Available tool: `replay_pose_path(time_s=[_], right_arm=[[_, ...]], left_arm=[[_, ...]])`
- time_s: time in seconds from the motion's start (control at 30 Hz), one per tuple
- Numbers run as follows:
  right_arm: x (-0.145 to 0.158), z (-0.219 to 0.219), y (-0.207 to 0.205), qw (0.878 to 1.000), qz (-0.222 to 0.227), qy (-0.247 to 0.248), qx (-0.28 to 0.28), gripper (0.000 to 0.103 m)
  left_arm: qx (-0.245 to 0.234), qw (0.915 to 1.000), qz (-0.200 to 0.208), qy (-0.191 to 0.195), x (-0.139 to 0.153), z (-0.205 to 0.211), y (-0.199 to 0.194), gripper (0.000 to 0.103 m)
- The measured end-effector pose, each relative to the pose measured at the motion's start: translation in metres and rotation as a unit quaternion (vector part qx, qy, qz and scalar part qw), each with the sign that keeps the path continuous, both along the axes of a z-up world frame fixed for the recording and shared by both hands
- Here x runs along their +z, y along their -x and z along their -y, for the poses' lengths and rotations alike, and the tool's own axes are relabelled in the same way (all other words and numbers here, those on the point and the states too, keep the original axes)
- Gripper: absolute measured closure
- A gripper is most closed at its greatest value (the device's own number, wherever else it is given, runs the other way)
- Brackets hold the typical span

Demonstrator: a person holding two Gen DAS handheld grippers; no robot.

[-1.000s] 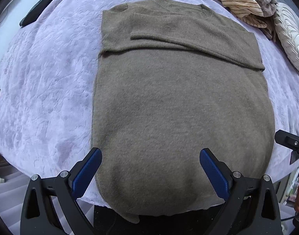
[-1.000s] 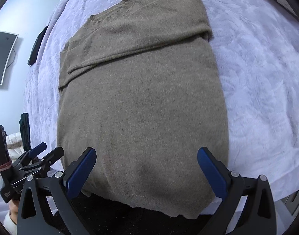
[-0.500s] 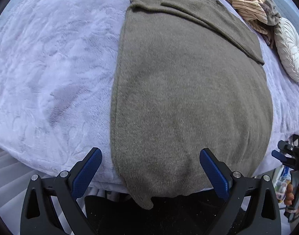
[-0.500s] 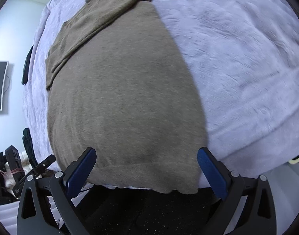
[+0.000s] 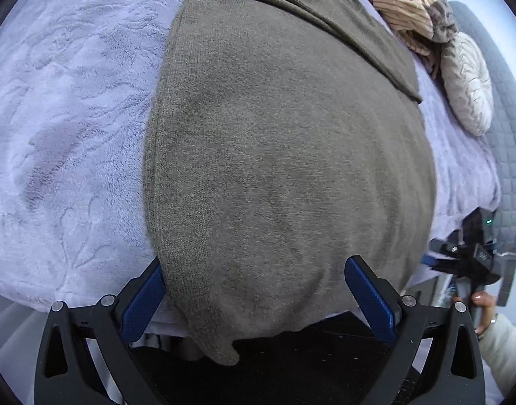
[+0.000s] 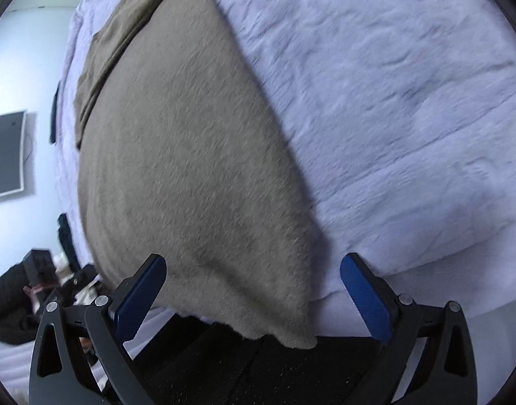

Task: Fold small clothes
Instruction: 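Grasp the sweater hem with both grippers and lift it toward the collar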

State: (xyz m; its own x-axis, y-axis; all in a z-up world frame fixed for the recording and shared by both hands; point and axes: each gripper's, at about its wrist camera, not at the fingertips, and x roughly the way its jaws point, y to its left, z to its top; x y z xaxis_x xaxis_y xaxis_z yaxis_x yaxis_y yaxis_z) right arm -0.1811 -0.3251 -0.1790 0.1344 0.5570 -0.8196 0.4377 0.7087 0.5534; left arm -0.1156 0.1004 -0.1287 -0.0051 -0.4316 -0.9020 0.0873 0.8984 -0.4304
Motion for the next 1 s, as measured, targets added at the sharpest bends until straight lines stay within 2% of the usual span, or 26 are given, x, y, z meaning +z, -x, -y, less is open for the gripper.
replay_pose_path(time_s=[0.13, 0.2, 0.33, 0.57, 0.63, 0.67, 0.7, 0.73, 0.77, 0.8, 0.83, 0.87, 0.9, 1.0], right_arm=[[-0.009, -0.012, 0.009, 0.997, -0.002, -0.079, 0.018, 0.000], [-0.012, -0.019, 0.013, 0.994, -0.001, -0.104, 0.024, 0.000], [-0.020, -0.033, 0.019, 0.993, -0.002, -0.118, 0.024, 0.000], [-0.014, -0.040, 0.014, 0.989, 0.015, -0.145, -0.002, 0.001], [-0.016, -0.040, 0.014, 0.990, 0.008, -0.138, -0.004, 0.005], [-0.017, -0.040, 0.013, 0.991, 0.004, -0.135, -0.006, 0.013], [-0.019, -0.037, 0.014, 0.991, -0.001, -0.133, -0.007, 0.027], [-0.022, -0.036, 0.016, 0.992, -0.010, -0.129, -0.011, 0.037], [-0.024, -0.033, 0.018, 0.992, -0.018, -0.125, -0.013, 0.056], [-0.026, -0.032, 0.020, 0.993, -0.027, -0.118, -0.013, 0.077], [-0.028, -0.031, 0.022, 0.993, -0.037, -0.108, -0.010, 0.085], [-0.027, -0.031, 0.023, 0.994, -0.036, -0.106, -0.010, 0.091], [-0.025, -0.031, 0.024, 0.994, -0.031, -0.107, -0.012, 0.094], [-0.009, -0.030, 0.025, 0.993, -0.003, -0.120, -0.017, 0.095]], left_arm=[[0.005, 0.9993, -0.018, 0.032, -0.002, -0.012, 0.008, 0.002], [0.005, 0.9988, -0.027, 0.040, -0.005, -0.016, 0.013, 0.002], [-0.005, 0.9978, -0.047, 0.046, -0.011, -0.013, 0.024, 0.002], [-0.022, 0.9945, -0.062, 0.082, -0.016, -0.001, 0.037, 0.003], [-0.019, 0.9942, -0.063, 0.085, -0.018, 0.003, 0.038, 0.010], [-0.018, 0.9942, -0.066, 0.084, -0.019, 0.004, 0.038, 0.018], [-0.015, 0.9943, -0.068, 0.080, -0.021, 0.005, 0.038, 0.023], [-0.013, 0.9947, -0.067, 0.077, -0.021, 0.006, 0.039, 0.026], [-0.013, 0.9953, -0.063, 0.073, -0.021, 0.006, 0.040, 0.035], [-0.014, 0.9957, -0.061, 0.068, -0.021, 0.008, 0.040, 0.050], [-0.017, 0.9958, -0.061, 0.067, -0.022, 0.008, 0.041, 0.059], [-0.019, 0.9954, -0.064, 0.069, -0.023, 0.008, 0.041, 0.080], [-0.021, 0.9950, -0.067, 0.071, -0.023, 0.008, 0.041, 0.084], [-0.020, 0.9944, -0.060, 0.085, -0.016, 0.007, 0.039, 0.084]])
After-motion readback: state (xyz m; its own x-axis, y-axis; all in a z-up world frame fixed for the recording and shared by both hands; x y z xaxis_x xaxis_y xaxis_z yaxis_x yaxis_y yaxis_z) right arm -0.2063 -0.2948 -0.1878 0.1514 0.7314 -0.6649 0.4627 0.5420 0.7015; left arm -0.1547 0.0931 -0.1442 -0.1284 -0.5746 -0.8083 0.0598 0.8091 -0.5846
